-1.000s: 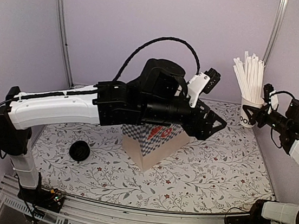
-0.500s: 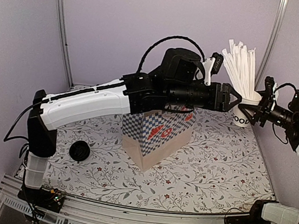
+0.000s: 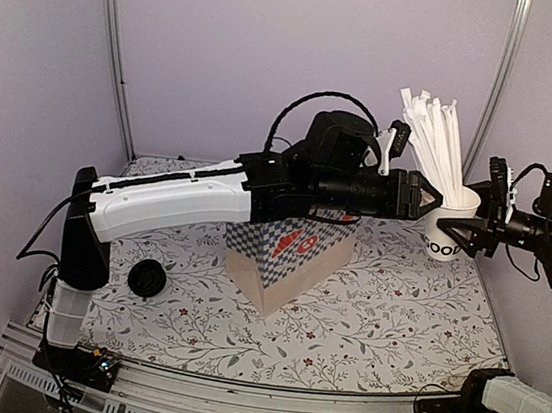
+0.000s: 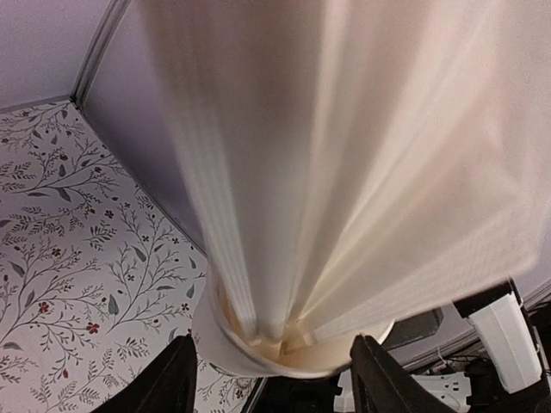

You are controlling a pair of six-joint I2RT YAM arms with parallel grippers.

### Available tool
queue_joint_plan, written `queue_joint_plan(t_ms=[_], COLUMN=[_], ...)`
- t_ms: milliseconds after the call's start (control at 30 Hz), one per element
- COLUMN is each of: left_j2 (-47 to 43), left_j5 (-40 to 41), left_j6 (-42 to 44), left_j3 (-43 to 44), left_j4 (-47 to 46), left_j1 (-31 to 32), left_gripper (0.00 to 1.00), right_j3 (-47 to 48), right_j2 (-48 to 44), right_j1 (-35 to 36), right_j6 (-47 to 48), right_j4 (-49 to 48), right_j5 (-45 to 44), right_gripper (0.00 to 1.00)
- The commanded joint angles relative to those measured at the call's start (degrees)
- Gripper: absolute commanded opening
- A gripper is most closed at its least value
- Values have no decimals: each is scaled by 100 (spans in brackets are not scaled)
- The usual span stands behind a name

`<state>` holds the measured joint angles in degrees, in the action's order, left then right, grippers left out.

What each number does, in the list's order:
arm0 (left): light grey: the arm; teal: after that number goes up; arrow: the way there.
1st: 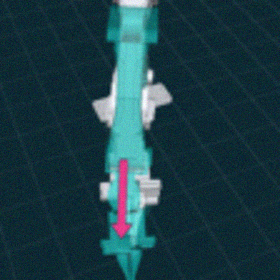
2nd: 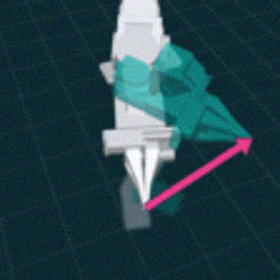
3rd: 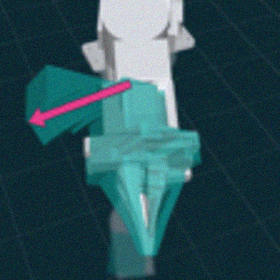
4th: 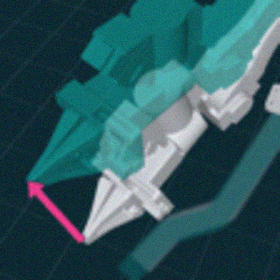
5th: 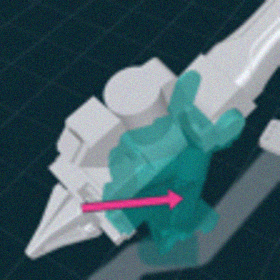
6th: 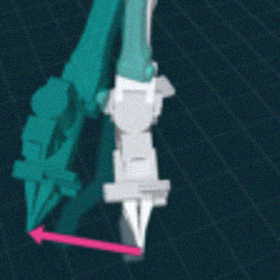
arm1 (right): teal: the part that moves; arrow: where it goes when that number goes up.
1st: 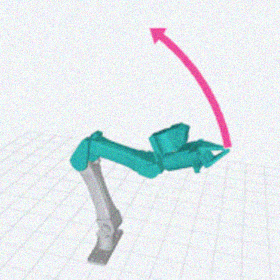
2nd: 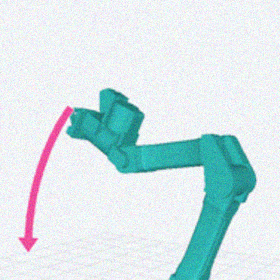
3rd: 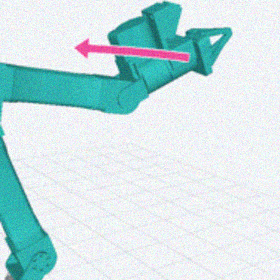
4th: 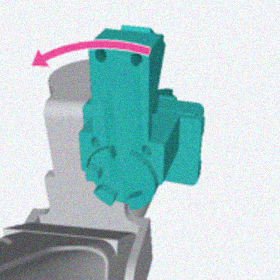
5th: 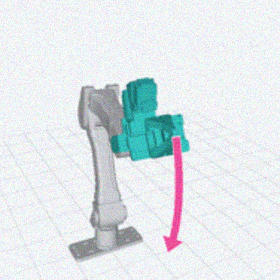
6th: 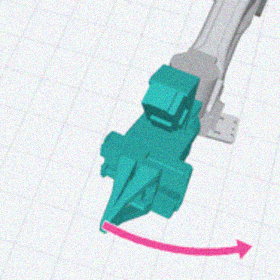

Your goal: Pack the takeout coffee

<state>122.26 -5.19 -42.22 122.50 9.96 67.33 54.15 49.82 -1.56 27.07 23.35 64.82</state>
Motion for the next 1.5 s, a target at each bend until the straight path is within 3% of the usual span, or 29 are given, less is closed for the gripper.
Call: queue_joint_plan(t_ms=[0, 367, 567, 1000, 1167, 1367, 1467], left_j2=[-211, 86, 99, 96, 101, -1, -80], left_j5=[36, -295, -343, -543, -527, -544, -553], left_j6=[-53, -465, -543, -709, -696, -611, -550], left_j3=[-155, 199, 242, 164, 144, 56, -22], left_j4=[-83, 413, 353, 194, 139, 151, 221], left_j1=[-27, -71, -70, -61, -96, -203, -248], left_gripper=[61, 40, 22, 0, 0, 0, 0], right_j3=[-21, 276, 254, 385, 315, 208, 282], right_j2=[-182, -263, -254, -272, -252, -274, -305], right_j1=[83, 344, 414, 475, 501, 501, 504], right_j6=[311, 1391, 1548, 1983, 2030, 2217, 2250], right_j4=[249, 809, 809, 1122, 1172, 1416, 1586], right_j5=[308, -420, -564, -562, -462, -325, -270], right_gripper=[78, 77, 78, 81, 83, 99, 99])
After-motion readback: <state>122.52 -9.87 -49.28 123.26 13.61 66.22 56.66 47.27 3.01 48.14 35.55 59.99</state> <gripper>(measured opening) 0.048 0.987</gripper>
